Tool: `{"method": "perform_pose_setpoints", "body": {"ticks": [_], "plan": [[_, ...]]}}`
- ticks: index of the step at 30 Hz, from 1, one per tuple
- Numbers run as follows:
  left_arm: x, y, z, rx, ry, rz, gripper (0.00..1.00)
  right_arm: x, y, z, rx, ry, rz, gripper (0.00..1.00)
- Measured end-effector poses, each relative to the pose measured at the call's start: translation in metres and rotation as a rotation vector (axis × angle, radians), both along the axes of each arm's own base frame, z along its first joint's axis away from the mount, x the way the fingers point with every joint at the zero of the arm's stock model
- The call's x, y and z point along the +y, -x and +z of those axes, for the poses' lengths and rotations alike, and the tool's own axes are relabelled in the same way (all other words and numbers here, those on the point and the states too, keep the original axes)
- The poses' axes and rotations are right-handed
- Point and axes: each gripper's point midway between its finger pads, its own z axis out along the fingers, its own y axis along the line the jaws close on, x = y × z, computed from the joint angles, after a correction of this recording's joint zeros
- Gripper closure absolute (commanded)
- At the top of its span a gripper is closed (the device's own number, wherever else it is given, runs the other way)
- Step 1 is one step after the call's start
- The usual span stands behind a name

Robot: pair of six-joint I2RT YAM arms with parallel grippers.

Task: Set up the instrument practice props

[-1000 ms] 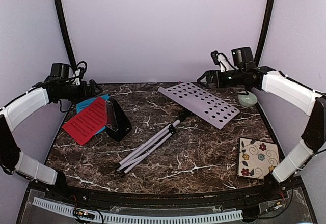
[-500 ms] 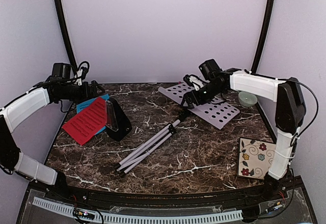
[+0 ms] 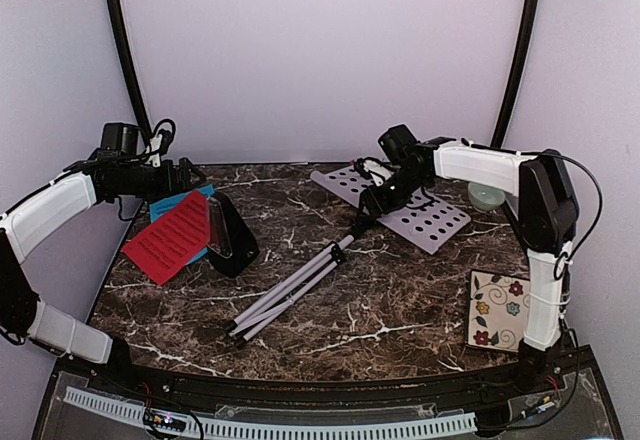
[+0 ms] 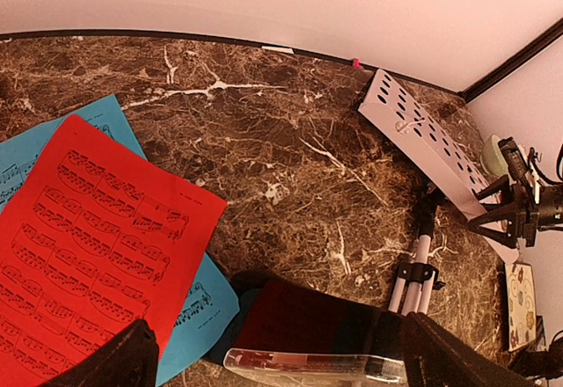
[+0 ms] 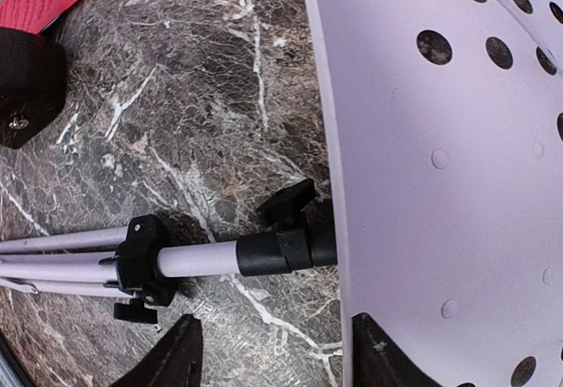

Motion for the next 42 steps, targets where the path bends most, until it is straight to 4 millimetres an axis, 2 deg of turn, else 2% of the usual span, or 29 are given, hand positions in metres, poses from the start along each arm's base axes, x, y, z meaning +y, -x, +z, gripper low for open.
{"method": "perform_pose_setpoints", "body": {"ticks": [7,14,17,21,27,32,35,37,39,42], "plan": [[0.000,0.000,0.000,-0.004,-0.005,-0.004,0.01,-0.001,-0.008,-0.011,0.006,0.038,-0.013,0.64],[0.001,-0.001,0.000,-0.010,-0.019,-0.006,0.01,-0.006,-0.017,-0.020,-0.006,0.087,-0.028,0.93],[0.002,-0.001,0.000,-0.012,-0.025,-0.006,0.01,-0.009,-0.021,-0.021,-0.018,0.106,-0.031,1.00],[0.002,-0.001,0.003,-0.019,-0.032,-0.006,0.01,-0.009,-0.018,-0.019,-0.034,0.138,0.001,1.00],[0.002,-0.007,0.023,-0.065,-0.040,-0.012,0.01,-0.013,-0.017,-0.014,-0.069,0.207,-0.013,1.00],[0.006,-0.009,0.051,-0.118,-0.088,-0.019,0.01,-0.018,-0.009,0.005,-0.112,0.273,-0.022,1.00],[0.004,-0.009,0.077,-0.180,-0.102,-0.038,0.01,-0.020,-0.004,0.030,-0.164,0.301,-0.026,1.00],[-0.001,-0.005,0.094,-0.222,-0.096,-0.063,0.01,-0.020,-0.002,0.054,-0.221,0.306,-0.028,1.00],[-0.013,0.001,0.111,-0.268,-0.088,-0.104,0.01,-0.019,-0.001,0.085,-0.303,0.305,-0.026,1.00],[-0.041,0.014,0.139,-0.341,-0.075,-0.193,0.01,-0.016,0.000,0.136,-0.440,0.296,-0.021,1.00]]}}
